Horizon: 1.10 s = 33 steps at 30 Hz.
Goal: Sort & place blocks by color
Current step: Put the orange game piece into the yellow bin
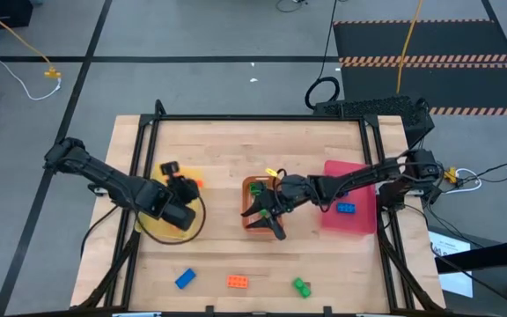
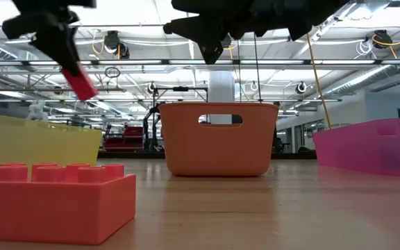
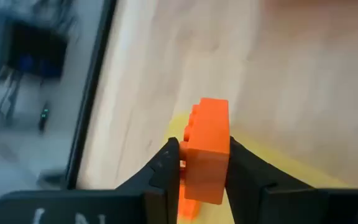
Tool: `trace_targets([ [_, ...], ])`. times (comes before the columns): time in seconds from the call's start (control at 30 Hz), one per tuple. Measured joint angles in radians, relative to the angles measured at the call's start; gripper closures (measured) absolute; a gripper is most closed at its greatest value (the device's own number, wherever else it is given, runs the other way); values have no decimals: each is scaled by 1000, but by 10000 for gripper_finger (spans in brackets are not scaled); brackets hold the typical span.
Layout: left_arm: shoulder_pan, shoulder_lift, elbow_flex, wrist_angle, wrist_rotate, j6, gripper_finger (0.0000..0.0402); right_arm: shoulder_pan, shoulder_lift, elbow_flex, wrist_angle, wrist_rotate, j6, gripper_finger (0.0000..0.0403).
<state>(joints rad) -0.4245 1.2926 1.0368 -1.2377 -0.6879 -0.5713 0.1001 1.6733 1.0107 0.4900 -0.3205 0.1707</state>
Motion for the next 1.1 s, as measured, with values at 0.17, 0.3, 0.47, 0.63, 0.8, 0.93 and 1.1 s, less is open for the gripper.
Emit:
trace_targets([
  [0.17,-1,-17,-39,-107,26,-194,302,0,0,0,9,0,0,245],
  [0.3,1,-19,-77,-99,107,-261,291,0,-12,0,11,1,13,245],
  [0.47,19,-18,-134,-87,157,-329,289,0,-37,0,1,1,19,245],
  [0.63,35,-18,-149,-80,164,-343,248,0,-64,-1,-7,1,7,245],
  [0.8,29,-18,-149,23,165,-251,184,-8,-101,-1,-9,1,-60,245],
  [0.93,31,-18,-149,62,172,-235,140,-21,-145,-1,-35,1,-95,245],
  [1.1,44,-18,-149,13,220,-280,104,-38,-206,-1,-100,4,-151,245],
])
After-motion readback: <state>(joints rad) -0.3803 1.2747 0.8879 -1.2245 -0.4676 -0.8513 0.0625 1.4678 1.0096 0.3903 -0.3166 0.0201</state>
